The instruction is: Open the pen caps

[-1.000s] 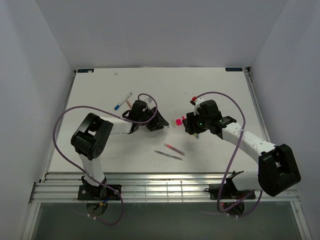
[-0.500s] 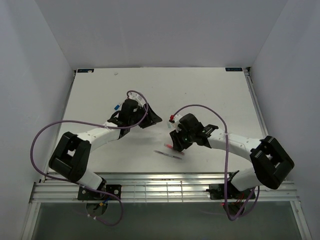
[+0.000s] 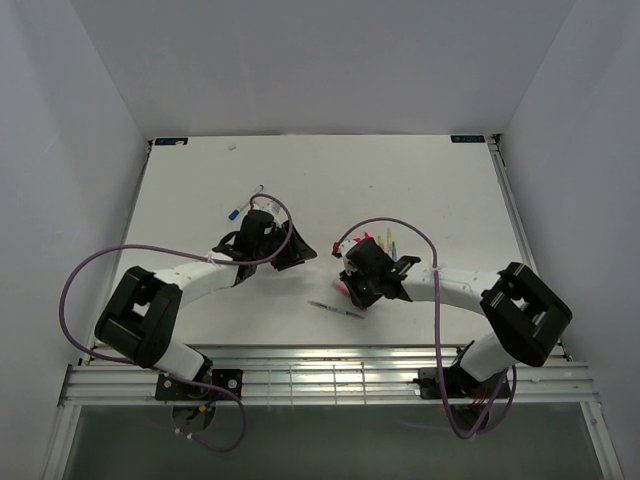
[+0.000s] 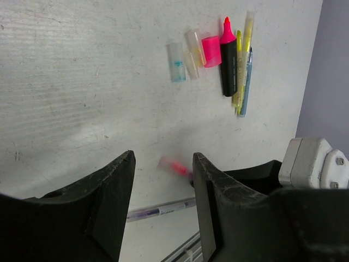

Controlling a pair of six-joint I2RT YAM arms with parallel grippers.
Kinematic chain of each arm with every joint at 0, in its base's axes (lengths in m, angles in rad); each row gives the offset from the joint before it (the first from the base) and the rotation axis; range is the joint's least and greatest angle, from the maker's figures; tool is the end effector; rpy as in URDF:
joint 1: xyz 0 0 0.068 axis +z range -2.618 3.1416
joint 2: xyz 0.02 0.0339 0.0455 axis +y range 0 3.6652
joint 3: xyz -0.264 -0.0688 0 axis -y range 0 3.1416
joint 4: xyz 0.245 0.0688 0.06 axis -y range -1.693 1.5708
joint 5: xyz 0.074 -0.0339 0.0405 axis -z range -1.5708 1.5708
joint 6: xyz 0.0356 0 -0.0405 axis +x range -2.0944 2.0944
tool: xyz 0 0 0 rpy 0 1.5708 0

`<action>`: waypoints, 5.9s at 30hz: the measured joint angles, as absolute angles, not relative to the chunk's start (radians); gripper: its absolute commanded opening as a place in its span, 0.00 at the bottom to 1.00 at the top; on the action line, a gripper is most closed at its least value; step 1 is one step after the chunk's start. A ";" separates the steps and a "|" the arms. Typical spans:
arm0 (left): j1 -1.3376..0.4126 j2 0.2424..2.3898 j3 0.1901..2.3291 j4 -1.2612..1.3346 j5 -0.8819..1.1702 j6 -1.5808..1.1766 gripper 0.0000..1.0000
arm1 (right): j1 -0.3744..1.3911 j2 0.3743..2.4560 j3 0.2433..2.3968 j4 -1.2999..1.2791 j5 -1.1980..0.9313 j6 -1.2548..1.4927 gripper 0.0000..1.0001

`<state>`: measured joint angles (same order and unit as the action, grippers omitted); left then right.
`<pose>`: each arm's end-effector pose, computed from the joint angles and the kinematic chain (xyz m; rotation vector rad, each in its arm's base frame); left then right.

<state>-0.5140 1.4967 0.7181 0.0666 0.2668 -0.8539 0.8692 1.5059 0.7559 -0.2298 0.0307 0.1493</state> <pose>0.2558 -0.1552 0.1766 -0.2673 2.4520 -0.9684 0.1842 0.2163 0.1628 -0.9006 2.4275 0.3495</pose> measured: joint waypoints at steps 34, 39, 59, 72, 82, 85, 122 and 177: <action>-0.580 1.604 0.725 0.241 0.430 -0.933 0.62 | 0.872 1.384 0.836 -0.206 0.116 0.155 0.08; -0.582 1.658 0.765 0.242 0.435 -0.944 0.62 | 0.864 1.383 0.836 -0.208 0.104 0.160 0.08; -0.604 1.724 0.860 0.289 0.451 -1.004 0.00 | 0.869 1.376 0.836 -0.165 0.060 0.180 0.08; -0.607 1.724 0.860 0.285 0.449 -1.004 0.00 | 0.869 1.426 0.849 -0.120 0.052 0.184 0.34; -0.599 1.729 0.905 0.223 0.434 -0.999 0.00 | 0.871 1.449 0.843 -0.075 0.108 0.199 0.08; -0.598 1.736 0.953 0.163 0.415 -0.995 0.00 | 0.902 1.420 0.804 -0.017 0.214 0.195 0.08; -0.487 1.826 0.873 0.315 0.480 -0.949 0.03 | 0.441 1.230 0.626 -0.067 0.008 0.197 0.08; -0.485 1.480 0.776 0.063 0.274 -0.807 0.52 | 0.565 1.166 0.699 -0.214 -0.045 0.207 0.56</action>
